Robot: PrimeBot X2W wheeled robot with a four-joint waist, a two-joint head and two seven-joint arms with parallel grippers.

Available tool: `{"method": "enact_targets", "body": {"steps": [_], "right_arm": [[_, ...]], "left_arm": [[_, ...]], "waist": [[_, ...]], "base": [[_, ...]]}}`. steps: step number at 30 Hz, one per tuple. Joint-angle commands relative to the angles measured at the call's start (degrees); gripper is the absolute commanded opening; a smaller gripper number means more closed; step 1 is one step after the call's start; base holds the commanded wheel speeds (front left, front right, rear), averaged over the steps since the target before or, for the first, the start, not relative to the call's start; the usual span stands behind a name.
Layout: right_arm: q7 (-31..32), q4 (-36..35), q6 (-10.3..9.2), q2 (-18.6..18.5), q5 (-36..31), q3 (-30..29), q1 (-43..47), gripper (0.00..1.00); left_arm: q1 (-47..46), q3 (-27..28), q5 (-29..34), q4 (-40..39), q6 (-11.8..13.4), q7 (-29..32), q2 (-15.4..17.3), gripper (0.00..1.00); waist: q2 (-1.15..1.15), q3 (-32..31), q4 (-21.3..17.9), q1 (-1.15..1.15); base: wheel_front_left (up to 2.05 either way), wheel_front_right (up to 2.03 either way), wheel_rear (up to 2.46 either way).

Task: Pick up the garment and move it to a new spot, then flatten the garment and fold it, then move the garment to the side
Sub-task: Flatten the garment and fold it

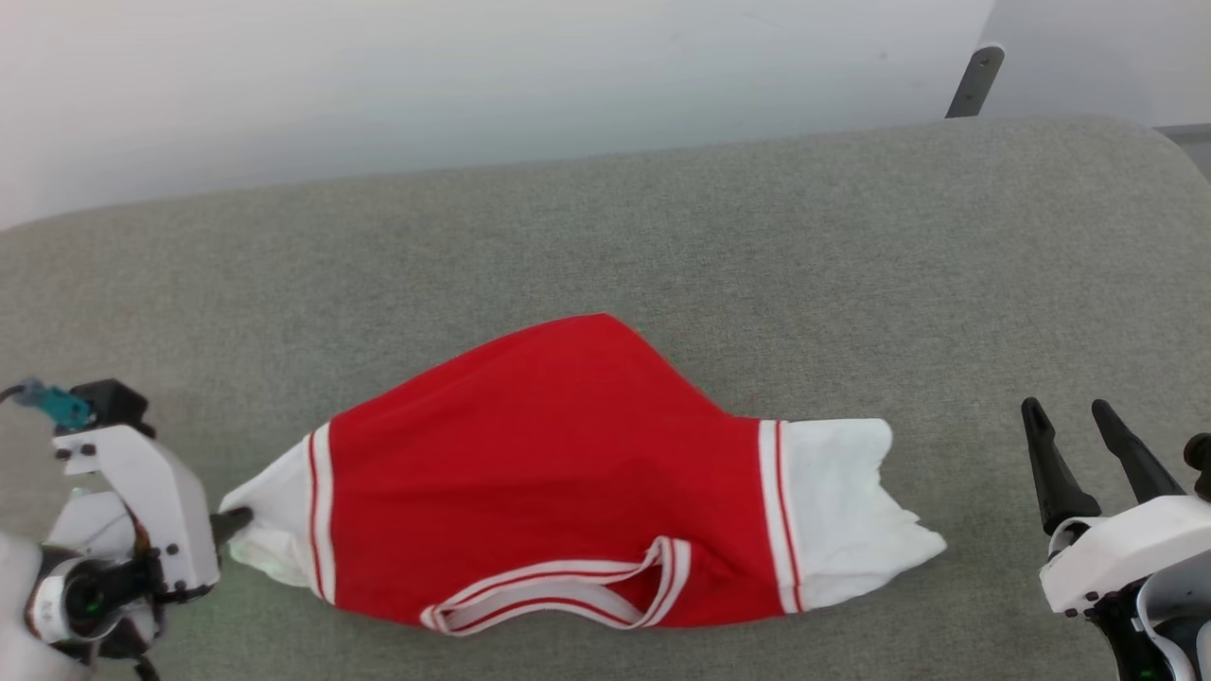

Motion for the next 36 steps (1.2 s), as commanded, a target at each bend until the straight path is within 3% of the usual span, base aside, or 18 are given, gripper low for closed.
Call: {"method": "enact_targets", "body": {"steps": [1,7,20,22,23,26,28,29,36], "right_arm": [[-0.37,0.09,-0.04,-0.27,0.54,0.29,0.88,1.00],[-0.47,0.27,-0.04,-0.49,0.68,0.50,1.00,1.00],[-0.78,0.04,-0.04,0.04,0.86,1.59,-0.08,1.00],[-0.92,0.16,-0.04,0.21,0.92,1.69,-0.29,1.00],[-1.09,0.29,-0.04,0.28,0.88,1.72,-0.32,1.00],[-1.27,0.52,-0.04,0.68,0.82,1.90,-0.56,1.00],[-1.45,0.75,-0.04,0.83,0.75,1.90,-0.78,1.00],[-1.55,0.82,-0.04,0.95,0.72,1.99,-0.89,1.00],[-2.01,1.28,-0.04,1.44,0.38,1.49,-0.80,1.00]], "left_arm": [[0.87,0.26,0.27,-0.25,0.43,-0.40,0.55,0.00],[0.56,-0.05,-1.09,-4.68,0.69,0.65,-0.83,0.00],[-3.29,-7.90,-4.81,-21.47,1.30,9.42,-9.87,0.00],[-3.36,-9.63,-3.64,-21.81,0.71,9.38,-10.53,0.09],[-3.23,-10.43,-2.94,-21.56,0.36,9.24,-10.85,0.18],[-3.02,-12.88,-0.37,-19.98,-0.90,7.87,-11.55,0.66],[-3.04,-13.90,1.26,-18.56,-1.62,6.71,-11.90,0.84],[-3.24,-14.25,2.11,-17.94,-1.82,6.03,-11.85,1.00],[-5.17,-14.85,4.68,-16.59,-2.52,4.85,-10.61,1.00]], "waist": [[0.00,-0.16,0.15,0.00],[0.00,-0.59,0.58,0.00],[0.00,0.66,-0.19,0.00],[0.00,1.06,-0.55,0.00],[0.00,1.24,-0.71,0.00],[0.00,1.78,-1.24,0.00],[0.00,2.00,-1.45,0.00],[0.00,2.18,-1.61,0.00],[0.00,2.54,-1.47,0.00]], "base": [[0.00,0.00,0.00],[0.00,0.00,0.00],[0.00,0.00,0.00],[0.00,0.00,0.00],[0.00,0.00,0.00],[0.00,0.00,0.00],[0.00,0.00,0.00],[0.00,0.00,0.00],[0.00,0.00,0.00]]}}
